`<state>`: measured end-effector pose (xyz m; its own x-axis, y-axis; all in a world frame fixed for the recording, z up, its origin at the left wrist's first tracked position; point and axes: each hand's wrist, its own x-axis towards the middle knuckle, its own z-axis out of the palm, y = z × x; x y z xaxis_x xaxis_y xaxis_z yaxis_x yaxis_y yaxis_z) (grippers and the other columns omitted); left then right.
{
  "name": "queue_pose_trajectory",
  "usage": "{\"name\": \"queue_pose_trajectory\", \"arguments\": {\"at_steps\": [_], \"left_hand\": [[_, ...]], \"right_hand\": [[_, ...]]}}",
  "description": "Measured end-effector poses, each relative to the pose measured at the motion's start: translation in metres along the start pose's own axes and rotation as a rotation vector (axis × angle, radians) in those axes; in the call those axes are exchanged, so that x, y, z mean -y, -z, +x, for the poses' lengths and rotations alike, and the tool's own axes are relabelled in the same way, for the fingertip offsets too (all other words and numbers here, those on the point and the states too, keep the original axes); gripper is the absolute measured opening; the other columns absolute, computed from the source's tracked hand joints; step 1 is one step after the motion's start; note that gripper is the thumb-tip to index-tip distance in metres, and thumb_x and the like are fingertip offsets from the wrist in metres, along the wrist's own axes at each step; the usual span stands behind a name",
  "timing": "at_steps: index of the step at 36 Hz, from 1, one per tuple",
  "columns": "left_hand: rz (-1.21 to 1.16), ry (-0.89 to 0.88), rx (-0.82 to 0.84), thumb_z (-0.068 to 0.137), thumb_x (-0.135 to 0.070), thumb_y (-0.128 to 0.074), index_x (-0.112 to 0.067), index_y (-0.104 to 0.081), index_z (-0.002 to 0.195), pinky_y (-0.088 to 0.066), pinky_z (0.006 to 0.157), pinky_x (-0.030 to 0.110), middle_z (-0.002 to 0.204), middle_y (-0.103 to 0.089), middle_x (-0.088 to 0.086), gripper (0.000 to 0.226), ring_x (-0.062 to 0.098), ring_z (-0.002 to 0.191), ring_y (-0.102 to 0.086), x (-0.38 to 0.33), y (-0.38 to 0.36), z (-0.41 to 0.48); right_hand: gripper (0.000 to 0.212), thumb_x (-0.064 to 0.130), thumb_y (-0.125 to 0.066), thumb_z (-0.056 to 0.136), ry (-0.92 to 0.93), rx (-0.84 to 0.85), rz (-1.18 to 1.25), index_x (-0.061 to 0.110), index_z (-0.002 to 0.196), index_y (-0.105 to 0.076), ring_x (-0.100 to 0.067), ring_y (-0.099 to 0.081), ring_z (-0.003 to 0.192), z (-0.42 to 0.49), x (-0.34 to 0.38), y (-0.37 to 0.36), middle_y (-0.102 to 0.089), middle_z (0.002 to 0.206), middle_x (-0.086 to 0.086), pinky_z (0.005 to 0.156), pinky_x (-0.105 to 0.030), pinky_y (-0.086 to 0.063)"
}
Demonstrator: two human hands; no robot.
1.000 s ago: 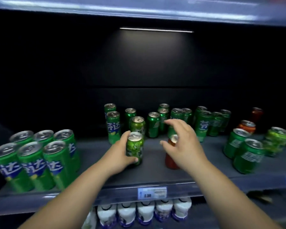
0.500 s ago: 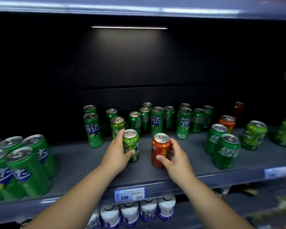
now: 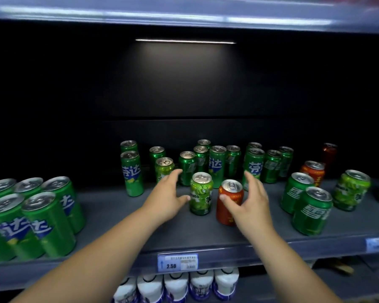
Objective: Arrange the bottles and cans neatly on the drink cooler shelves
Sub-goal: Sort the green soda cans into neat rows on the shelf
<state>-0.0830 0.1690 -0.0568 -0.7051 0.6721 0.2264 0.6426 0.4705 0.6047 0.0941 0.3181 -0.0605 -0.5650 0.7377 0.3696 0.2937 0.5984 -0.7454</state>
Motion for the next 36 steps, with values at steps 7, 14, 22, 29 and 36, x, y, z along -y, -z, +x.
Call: {"name": "queue_pose_trajectory", "arguments": {"at_steps": [7, 14, 22, 29, 36], "left_hand": [[0.232, -0.039, -0.084, 0.079, -0.034, -0.079, -0.029, -0.057, 0.127, -0.049, 0.097, 0.033, 0.126, -0.06, -0.002, 0.053, 0.017, 0.112, -0.06, 0.028, 0.092, 0.006], [0.397, 0.023, -0.102, 0.079, -0.033, -0.077, -0.025, -0.067, 0.115, -0.052, 0.091, 0.034, 0.115, -0.069, 0.0, 0.038, 0.019, 0.105, -0.064, 0.065, 0.182, 0.028], [0.447, 0.121, 0.12, 0.084, -0.031, -0.075, -0.029, -0.061, 0.124, -0.051, 0.094, 0.031, 0.122, -0.063, -0.004, 0.042, 0.016, 0.108, -0.062, 0.098, 0.221, 0.08], [0.334, -0.058, 0.198, 0.076, -0.017, -0.081, -0.025, -0.065, 0.115, -0.05, 0.084, 0.026, 0.107, -0.065, -0.004, 0.043, 0.014, 0.1, -0.064, 0.123, 0.205, 0.129], [0.379, -0.162, 0.345, 0.079, -0.006, -0.076, -0.022, -0.033, 0.153, -0.034, 0.114, 0.03, 0.155, -0.04, 0.002, 0.088, 0.018, 0.14, -0.041, 0.131, 0.182, 0.166]], "right_hand": [[0.068, 0.033, -0.078, 0.083, 0.282, 0.148, 0.054, 0.026, 0.144, -0.048, -0.012, -0.045, 0.132, 0.031, 0.084, -0.022, -0.049, 0.141, 0.008, 0.109, -0.03, -0.039], [0.062, 0.039, -0.078, 0.082, 0.327, 0.393, -0.005, 0.026, 0.137, -0.054, -0.017, -0.058, 0.115, 0.059, 0.151, -0.092, -0.058, 0.131, 0.001, 0.093, -0.029, -0.046], [0.077, 0.056, -0.078, 0.066, 0.155, 0.479, -0.019, 0.037, 0.135, -0.049, -0.023, -0.06, 0.117, 0.08, 0.186, -0.171, -0.058, 0.132, -0.001, 0.097, -0.036, -0.05], [0.068, 0.031, -0.078, 0.08, 0.087, 0.465, -0.02, 0.031, 0.14, -0.048, -0.021, -0.061, 0.113, 0.085, 0.187, -0.199, -0.061, 0.131, 0.002, 0.091, -0.03, -0.051], [0.064, 0.022, -0.082, 0.077, 0.014, 0.394, 0.057, 0.028, 0.132, -0.051, -0.016, -0.062, 0.101, 0.083, 0.18, -0.202, -0.058, 0.108, 0.011, 0.091, -0.036, -0.054]]}}
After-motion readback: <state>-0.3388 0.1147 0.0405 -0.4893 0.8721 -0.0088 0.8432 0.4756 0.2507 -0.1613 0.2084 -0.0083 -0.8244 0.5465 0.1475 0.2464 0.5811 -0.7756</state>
